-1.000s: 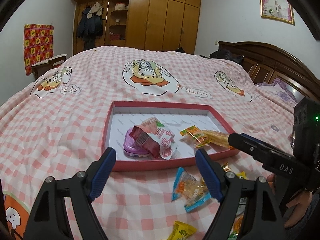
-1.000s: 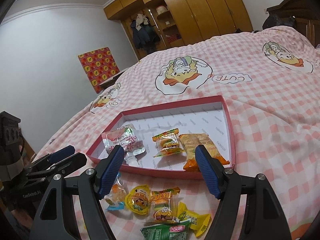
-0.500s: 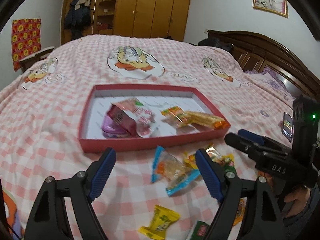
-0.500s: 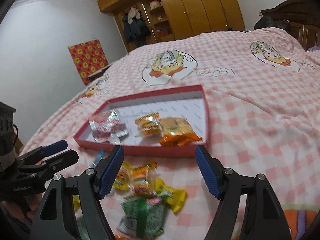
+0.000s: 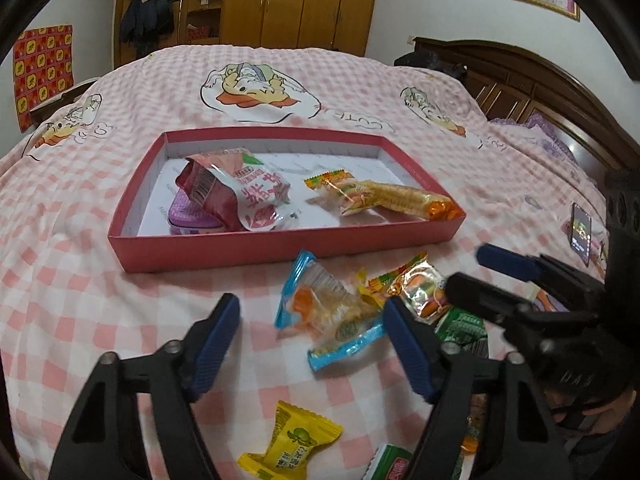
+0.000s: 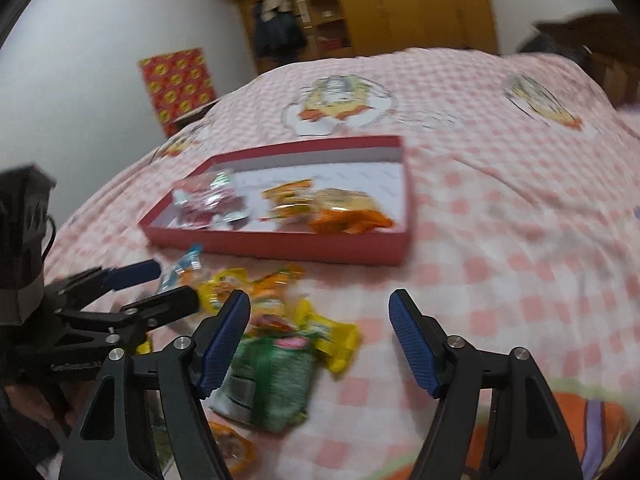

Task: Organize snacks
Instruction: 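Grasp the clear blue-edged candy with the left gripper while the right gripper grasps a yellow-orange stick packet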

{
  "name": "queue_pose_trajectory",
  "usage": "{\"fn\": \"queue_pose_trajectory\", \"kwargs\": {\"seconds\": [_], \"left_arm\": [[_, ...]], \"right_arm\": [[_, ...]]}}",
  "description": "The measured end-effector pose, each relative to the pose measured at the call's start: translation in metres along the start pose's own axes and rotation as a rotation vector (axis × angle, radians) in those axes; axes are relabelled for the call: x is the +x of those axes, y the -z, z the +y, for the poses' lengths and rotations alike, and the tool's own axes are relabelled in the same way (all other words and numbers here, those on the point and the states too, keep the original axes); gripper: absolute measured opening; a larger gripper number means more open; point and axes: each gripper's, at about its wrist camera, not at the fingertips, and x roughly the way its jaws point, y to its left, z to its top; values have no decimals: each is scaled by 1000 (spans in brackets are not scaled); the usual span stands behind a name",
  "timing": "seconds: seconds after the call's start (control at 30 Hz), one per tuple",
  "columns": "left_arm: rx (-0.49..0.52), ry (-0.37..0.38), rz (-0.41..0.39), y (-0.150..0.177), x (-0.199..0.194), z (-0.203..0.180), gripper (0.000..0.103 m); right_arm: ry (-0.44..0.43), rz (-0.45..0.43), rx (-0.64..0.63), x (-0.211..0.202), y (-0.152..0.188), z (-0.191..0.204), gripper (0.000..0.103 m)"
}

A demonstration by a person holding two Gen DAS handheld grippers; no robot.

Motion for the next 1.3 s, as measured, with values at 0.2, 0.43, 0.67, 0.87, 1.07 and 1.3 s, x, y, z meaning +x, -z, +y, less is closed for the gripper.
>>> {"fn": "queue_pose_trajectory", "kwargs": {"seconds": [0.2, 0.43, 0.67, 0.87, 1.07, 1.3], "left_arm": [[14, 2, -6, 3, 1, -2, 42], [31, 19, 4, 8, 8, -4, 36], [40, 29, 5, 10, 8, -7, 29], [42, 31, 2, 11, 8, -8, 29], [41, 30, 13, 11, 9, -8, 30], [58, 23, -1, 12, 7, -11, 29]], "right_arm": [[-17, 55, -107, 26, -5, 25, 48], [-13, 70, -105, 30, 4, 24, 36], [-43, 23, -68, 21, 4, 17, 28], [-96, 1, -27, 17, 3, 9, 28], [-113, -17, -24, 13, 3, 9, 28], [-116, -11, -24, 14, 4, 9, 28]]}}
